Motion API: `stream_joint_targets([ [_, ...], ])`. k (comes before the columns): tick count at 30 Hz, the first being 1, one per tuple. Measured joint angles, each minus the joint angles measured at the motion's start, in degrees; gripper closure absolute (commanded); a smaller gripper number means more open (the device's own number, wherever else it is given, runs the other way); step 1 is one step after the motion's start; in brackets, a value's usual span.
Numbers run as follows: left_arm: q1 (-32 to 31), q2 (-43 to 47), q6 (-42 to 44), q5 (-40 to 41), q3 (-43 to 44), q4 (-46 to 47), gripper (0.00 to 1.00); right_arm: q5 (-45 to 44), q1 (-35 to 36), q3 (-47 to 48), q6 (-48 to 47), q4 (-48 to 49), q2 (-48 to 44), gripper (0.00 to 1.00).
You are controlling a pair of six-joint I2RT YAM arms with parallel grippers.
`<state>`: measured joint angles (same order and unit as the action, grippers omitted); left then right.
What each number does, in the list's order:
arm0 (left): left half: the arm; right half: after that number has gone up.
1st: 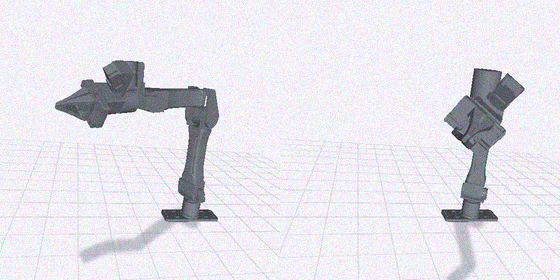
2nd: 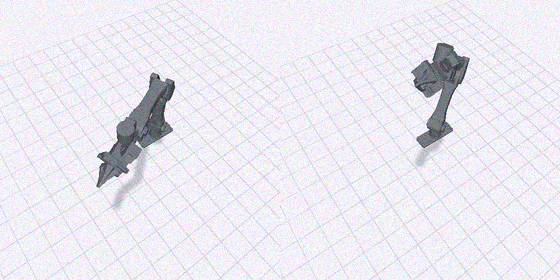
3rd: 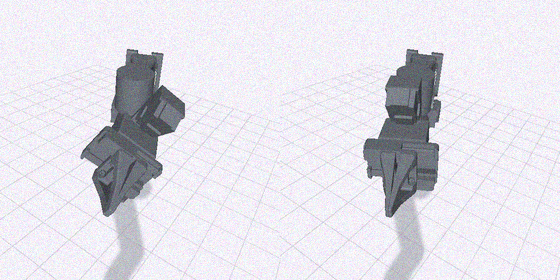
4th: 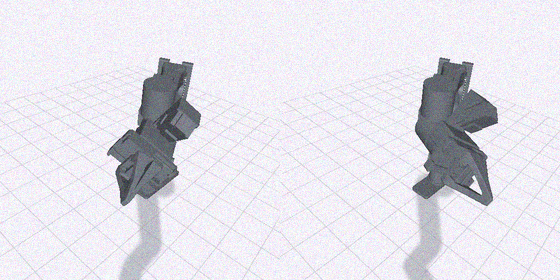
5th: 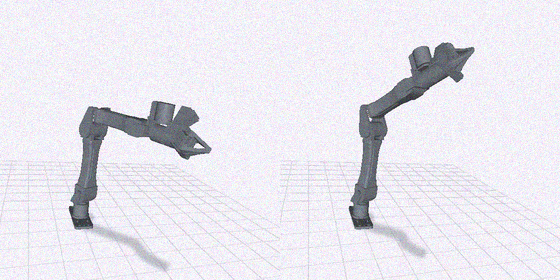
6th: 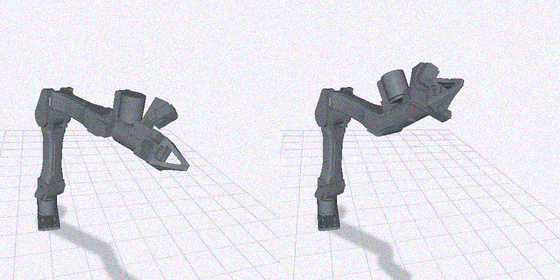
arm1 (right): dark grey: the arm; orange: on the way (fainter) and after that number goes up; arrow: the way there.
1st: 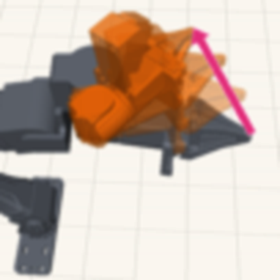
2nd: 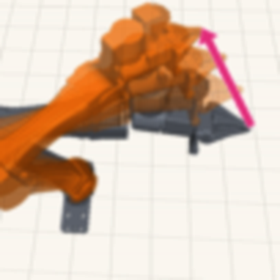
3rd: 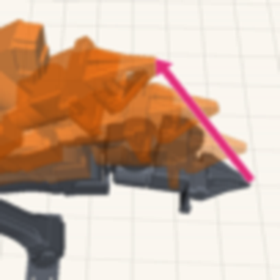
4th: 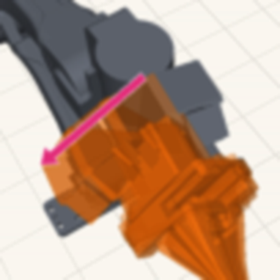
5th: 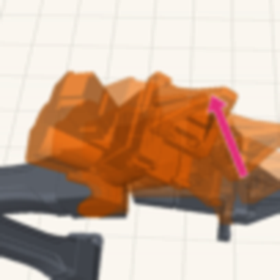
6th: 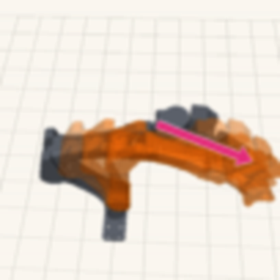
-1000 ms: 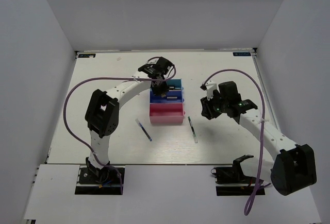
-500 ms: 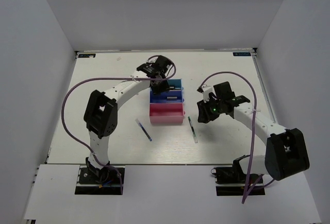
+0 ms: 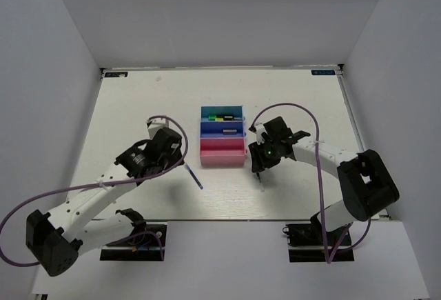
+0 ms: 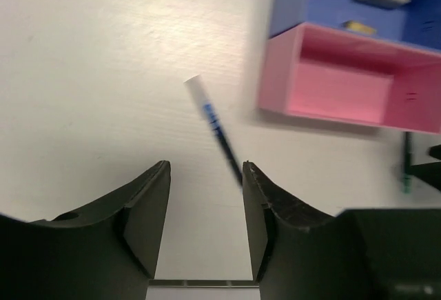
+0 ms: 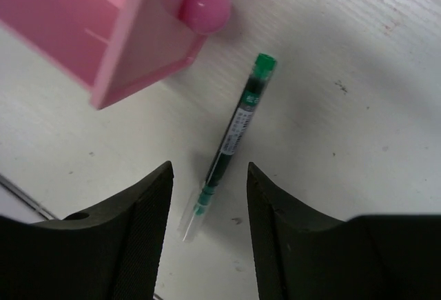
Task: Sort the stationery into containers
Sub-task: Pick up the pen from the center of the board.
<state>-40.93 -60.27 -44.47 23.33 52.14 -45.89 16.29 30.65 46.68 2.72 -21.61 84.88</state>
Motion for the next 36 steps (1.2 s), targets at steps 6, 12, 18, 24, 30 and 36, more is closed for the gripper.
stream_joint_targets([
  [6,0.3,3.6,-2.6,1.8,-10.1,-0.8,0.43,-7.4,2.2,-1.6,2.6,3.5,2.6,0.54],
  [12,0.3,3.9,-4.9,1.7,-13.4,1.2,0.42,-13.5,4.5,-1.5,3.6,6.9,3.5,0.63],
  [18,0.3,0.1,-8.3,1.0,-14.6,4.1,0.42,-20.0,5.8,-1.6,3.6,8.2,3.6,0.7],
  [24,-0.3,-9.0,-11.2,0.0,-12.2,4.9,0.42,-23.5,5.8,-1.9,3.3,8.5,3.6,0.85],
  [30,-0.8,-11.6,-13.0,-0.2,-10.8,5.9,0.41,-23.0,5.7,-1.9,3.6,8.3,3.6,1.0],
  [36,-0.8,-14.3,-14.4,-0.7,-9.9,7.1,0.41,-21.9,5.3,-1.8,3.2,7.1,3.0,1.0],
])
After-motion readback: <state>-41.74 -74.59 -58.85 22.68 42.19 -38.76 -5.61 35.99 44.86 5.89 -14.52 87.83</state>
